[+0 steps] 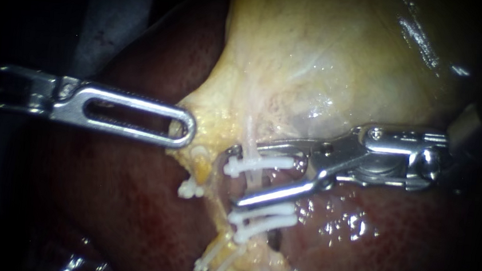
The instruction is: Going back third clip right tube
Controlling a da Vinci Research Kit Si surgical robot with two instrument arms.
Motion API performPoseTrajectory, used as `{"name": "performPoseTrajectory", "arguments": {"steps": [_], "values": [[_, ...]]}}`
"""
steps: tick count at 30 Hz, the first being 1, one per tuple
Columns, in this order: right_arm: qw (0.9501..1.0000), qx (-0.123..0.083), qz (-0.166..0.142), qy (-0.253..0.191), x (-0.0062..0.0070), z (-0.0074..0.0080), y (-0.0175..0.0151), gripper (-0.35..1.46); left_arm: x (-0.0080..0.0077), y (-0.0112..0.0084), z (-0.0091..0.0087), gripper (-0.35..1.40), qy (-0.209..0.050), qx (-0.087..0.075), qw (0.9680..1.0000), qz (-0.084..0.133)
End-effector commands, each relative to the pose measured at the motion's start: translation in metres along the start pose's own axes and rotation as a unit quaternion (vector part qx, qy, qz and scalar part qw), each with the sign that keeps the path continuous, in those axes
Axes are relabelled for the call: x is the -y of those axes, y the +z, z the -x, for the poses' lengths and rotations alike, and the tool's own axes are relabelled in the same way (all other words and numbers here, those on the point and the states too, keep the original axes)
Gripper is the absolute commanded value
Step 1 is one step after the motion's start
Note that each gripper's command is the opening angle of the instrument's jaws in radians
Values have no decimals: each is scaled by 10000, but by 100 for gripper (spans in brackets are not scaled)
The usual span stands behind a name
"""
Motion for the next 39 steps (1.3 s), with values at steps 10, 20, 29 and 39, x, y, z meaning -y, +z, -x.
{"name": "performPoseTrajectory", "arguments": {"steps": [10,20,29,39], "values": [[9999,12,-25,-160,1,3,-12,59,0,0,0,-35,0,-1,10000,0],[9998,-46,85,-152,6,-3,-51,60,-2,0,1,-35,2,-4,10000,-2],[9994,-105,211,-246,12,-30,-87,60,-3,0,0,-35,4,-3,10000,0],[9990,-154,324,-264,29,-56,-116,60,-5,1,1,-35,8,-3,10000,1]]}}
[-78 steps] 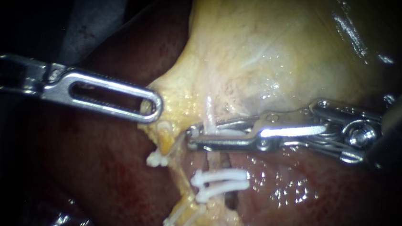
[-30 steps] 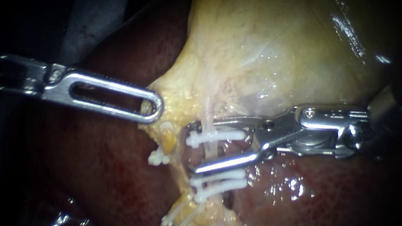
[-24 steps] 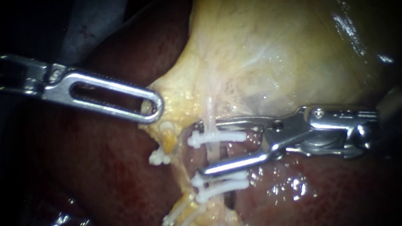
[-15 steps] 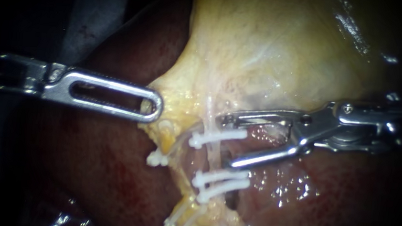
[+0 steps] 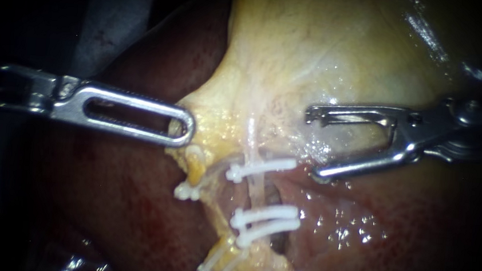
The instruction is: Going back third clip right tube
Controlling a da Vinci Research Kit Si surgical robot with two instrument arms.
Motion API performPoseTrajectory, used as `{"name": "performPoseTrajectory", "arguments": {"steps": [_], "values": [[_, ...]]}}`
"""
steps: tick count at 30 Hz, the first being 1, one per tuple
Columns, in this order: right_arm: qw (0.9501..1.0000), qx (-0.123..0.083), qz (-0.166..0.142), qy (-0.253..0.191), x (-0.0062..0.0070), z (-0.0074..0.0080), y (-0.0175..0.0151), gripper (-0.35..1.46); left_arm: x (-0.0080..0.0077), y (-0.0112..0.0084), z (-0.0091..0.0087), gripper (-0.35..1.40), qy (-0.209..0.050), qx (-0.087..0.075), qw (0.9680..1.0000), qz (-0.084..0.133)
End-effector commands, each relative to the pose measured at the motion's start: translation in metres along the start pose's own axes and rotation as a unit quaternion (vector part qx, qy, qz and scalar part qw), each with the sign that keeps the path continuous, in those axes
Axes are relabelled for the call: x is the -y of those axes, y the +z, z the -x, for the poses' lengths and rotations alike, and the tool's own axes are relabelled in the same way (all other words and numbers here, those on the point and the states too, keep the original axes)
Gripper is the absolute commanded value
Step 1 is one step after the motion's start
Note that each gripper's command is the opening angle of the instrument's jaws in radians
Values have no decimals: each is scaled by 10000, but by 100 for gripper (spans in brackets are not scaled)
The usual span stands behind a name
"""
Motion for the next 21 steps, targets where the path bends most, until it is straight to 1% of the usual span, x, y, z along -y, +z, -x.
{"name": "performPoseTrajectory", "arguments": {"steps": [1,3,9,16,21], "values": [[10000,-5,1,11,3,-2,-1,60,0,0,0,-35,1,1,10000,0],[10000,-4,-6,18,8,-4,-4,60,-1,1,-1,-35,4,3,10000,3],[10000,-3,-12,16,18,-5,-6,60,-5,6,-2,-35,14,13,10000,16],[10000,-3,-14,16,20,-5,-7,60,-8,9,-3,-35,22,20,10000,26],[10000,-2,-16,15,20,-4,-8,60,-10,16,-6,-35,32,2,10000,13]]}}
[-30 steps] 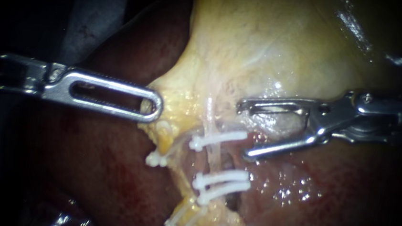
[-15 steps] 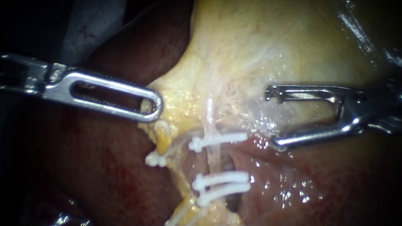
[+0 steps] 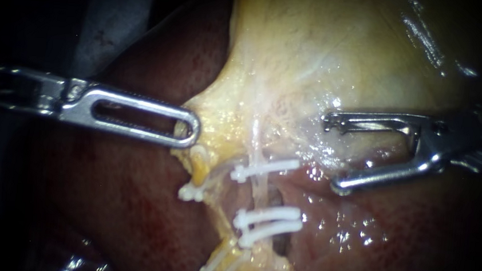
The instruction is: Going back third clip right tube
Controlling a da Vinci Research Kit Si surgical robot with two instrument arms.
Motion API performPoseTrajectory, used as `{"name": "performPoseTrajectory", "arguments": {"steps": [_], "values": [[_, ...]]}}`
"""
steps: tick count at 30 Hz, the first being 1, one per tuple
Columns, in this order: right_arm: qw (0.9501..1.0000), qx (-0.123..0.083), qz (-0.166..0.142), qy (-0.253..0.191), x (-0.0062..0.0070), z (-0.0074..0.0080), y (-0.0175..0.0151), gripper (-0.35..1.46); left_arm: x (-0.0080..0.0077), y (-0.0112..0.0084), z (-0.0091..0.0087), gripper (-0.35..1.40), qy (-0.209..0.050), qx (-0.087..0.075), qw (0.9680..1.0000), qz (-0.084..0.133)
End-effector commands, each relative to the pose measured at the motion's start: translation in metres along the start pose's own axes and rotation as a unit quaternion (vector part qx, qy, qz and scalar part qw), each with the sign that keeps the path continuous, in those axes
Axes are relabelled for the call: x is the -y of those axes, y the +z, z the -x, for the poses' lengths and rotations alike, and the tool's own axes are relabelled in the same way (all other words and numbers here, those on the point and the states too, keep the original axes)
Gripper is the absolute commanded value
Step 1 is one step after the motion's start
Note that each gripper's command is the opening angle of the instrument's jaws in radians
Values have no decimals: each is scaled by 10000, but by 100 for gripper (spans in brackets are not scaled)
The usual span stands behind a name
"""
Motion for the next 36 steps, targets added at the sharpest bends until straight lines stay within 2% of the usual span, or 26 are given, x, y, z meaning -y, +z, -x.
{"name": "performPoseTrajectory", "arguments": {"steps": [1,18,36], "values": [[10000,1,-2,-1,0,0,0,60,-1,3,-2,-35,7,-8,10000,-3],[10000,1,-2,-3,0,1,0,60,-16,75,-30,-35,43,-168,9998,-93],[10000,1,-3,-4,1,1,-1,60,-16,78,-31,-35,28,-172,9998,-114]]}}
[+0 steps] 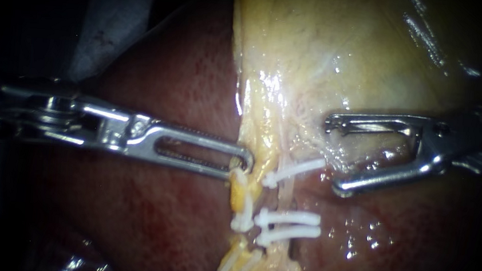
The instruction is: Going back third clip right tube
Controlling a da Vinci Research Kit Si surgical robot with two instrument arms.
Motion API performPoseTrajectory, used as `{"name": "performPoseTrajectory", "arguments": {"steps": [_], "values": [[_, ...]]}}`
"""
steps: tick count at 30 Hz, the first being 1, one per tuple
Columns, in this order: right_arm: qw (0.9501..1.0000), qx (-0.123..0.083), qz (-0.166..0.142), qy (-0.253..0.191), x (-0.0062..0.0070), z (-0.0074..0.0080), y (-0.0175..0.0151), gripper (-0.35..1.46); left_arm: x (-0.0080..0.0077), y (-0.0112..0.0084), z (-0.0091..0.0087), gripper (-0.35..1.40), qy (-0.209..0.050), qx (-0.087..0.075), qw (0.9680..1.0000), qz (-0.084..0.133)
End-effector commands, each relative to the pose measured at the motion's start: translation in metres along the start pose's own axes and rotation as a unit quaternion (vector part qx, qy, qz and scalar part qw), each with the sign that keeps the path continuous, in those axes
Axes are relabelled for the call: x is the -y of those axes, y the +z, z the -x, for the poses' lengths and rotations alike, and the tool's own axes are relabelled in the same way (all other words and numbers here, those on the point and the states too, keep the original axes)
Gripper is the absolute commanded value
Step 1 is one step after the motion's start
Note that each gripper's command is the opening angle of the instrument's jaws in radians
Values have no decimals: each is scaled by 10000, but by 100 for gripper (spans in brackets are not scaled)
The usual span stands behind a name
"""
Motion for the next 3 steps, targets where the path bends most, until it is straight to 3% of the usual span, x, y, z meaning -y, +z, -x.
{"name": "performPoseTrajectory", "arguments": {"steps": [1,3], "values": [[10000,-1,0,-1,0,0,0,60,0,0,0,-35,1,1,10000,-4],[10000,0,-1,-1,0,0,0,60,0,0,0,-35,1,1,10000,-4]]}}
